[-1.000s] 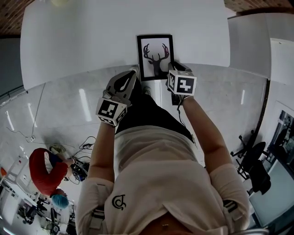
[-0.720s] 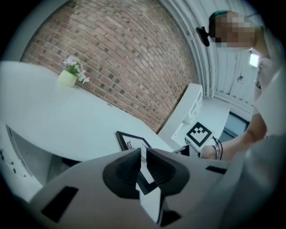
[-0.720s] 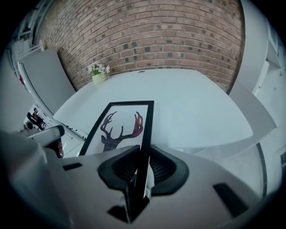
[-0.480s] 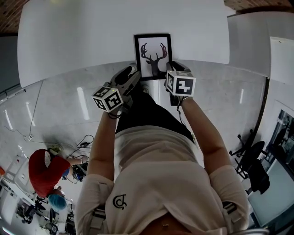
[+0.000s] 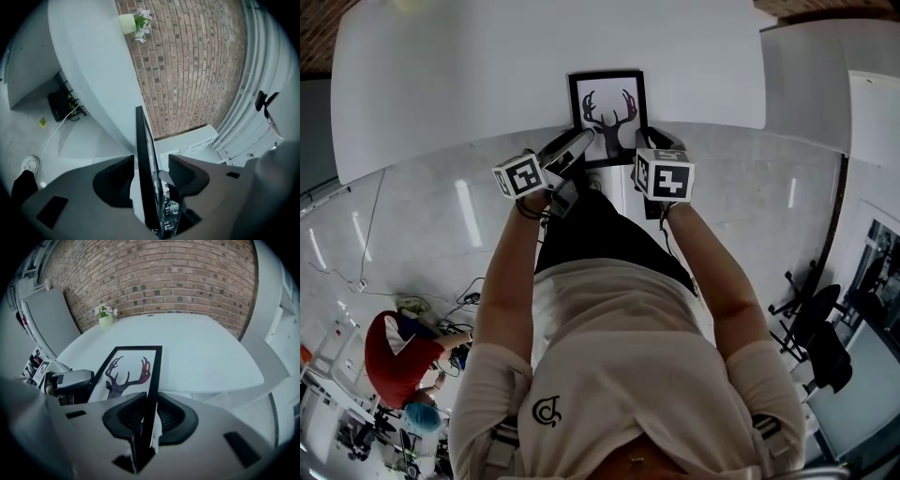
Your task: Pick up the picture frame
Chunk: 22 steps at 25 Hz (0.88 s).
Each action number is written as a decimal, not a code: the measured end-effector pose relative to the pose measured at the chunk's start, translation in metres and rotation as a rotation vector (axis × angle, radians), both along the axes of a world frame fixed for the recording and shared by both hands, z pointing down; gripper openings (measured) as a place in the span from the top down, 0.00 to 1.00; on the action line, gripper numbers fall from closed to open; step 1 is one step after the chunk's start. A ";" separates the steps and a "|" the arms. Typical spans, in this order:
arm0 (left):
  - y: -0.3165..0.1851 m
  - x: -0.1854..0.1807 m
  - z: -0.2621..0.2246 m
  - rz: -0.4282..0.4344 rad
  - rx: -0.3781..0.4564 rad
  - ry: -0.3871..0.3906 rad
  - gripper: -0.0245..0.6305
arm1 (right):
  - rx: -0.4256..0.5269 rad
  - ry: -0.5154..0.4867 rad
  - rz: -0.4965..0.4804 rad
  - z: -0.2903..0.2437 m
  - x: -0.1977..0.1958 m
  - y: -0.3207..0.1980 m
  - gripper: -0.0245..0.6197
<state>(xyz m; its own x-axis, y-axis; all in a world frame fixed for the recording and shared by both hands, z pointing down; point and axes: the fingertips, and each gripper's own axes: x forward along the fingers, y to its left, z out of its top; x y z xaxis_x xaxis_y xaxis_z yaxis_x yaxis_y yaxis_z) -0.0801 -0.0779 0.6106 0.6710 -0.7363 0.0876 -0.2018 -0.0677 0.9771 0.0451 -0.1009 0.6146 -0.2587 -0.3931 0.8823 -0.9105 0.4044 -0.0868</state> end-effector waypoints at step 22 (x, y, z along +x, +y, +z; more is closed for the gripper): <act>0.000 0.038 0.007 0.069 -0.061 0.111 0.92 | 0.082 0.001 -0.047 0.001 0.004 0.004 0.84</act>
<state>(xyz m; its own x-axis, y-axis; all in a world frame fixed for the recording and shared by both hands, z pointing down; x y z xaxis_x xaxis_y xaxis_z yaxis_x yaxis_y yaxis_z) -0.0417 -0.0782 0.6178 0.7279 -0.6836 0.0535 -0.0894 -0.0172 0.9958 0.0494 -0.0974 0.6157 -0.2777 -0.4514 0.8480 -0.8905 0.4521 -0.0510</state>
